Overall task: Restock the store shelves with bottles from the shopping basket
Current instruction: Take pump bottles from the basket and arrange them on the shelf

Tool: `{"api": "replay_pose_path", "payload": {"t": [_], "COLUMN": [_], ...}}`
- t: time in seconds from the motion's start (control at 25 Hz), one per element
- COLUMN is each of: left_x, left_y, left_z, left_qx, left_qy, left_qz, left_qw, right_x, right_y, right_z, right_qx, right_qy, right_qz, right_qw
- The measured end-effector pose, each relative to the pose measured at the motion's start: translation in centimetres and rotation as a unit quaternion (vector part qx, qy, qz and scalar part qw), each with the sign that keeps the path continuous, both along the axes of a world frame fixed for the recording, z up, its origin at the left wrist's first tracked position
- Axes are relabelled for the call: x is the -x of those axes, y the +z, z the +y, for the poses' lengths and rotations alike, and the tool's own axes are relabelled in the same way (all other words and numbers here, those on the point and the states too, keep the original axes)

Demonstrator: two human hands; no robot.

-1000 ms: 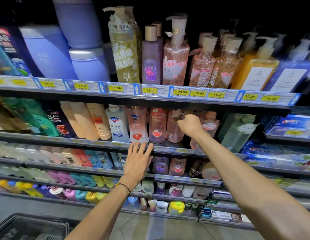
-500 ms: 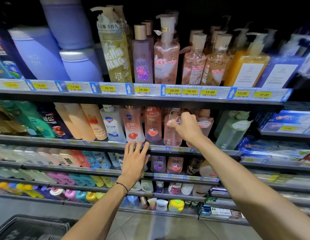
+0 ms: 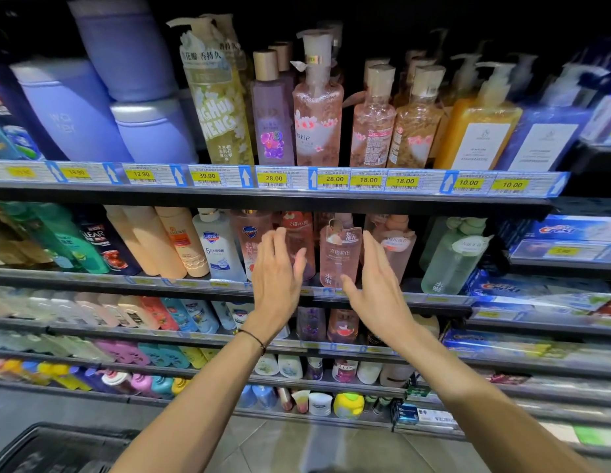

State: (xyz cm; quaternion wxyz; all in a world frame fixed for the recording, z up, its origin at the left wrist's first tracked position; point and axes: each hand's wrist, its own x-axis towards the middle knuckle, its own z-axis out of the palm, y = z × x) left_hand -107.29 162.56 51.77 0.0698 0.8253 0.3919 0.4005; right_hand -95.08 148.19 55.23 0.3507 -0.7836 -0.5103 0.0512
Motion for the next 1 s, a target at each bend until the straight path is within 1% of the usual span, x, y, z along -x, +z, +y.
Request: {"api": "replay_pose_path", "payload": {"t": [0.08, 0.16, 0.32, 0.52, 0.6, 0.72, 0.88, 1.0], "left_x": [-1.6, -2.9, -4.2, -5.2, -5.2, -4.8, -3.6, -2.9], "left_y": [1.6, 2.7, 4.2, 5.0, 5.1, 4.9, 4.2, 3.7], "left_z": [-0.1, -0.2, -0.3, 0.0, 0.1, 0.1, -0.5, -0.9], "left_qx": [0.003, 0.025, 0.116, 0.139, 0.150, 0.146, 0.127, 0.103], "left_qy": [0.029, 0.055, 0.088, 0.107, 0.100, 0.079, 0.069, 0.066], "left_qz": [-0.003, 0.024, 0.090, 0.152, 0.147, 0.109, 0.072, 0.042], "left_qw": [1.000, 0.998, 0.985, 0.973, 0.973, 0.980, 0.987, 0.992], "right_x": [-0.1, -0.4, -1.2, -2.2, -2.6, -3.0, -3.2, -3.0], "right_y": [-1.4, -2.5, -3.4, -2.8, -2.5, -2.1, -1.4, -0.4], "right_z": [-1.0, -2.0, -3.3, -4.2, -4.3, -4.5, -4.6, -4.5], "right_qx": [-0.013, -0.012, 0.000, 0.045, 0.067, 0.079, 0.085, 0.063], "right_qy": [0.003, 0.004, -0.012, -0.057, -0.074, -0.085, -0.091, -0.097], "right_qz": [-0.008, -0.022, -0.087, -0.210, -0.244, -0.265, -0.271, -0.267], "right_qw": [1.000, 1.000, 0.996, 0.975, 0.965, 0.957, 0.955, 0.957]}}
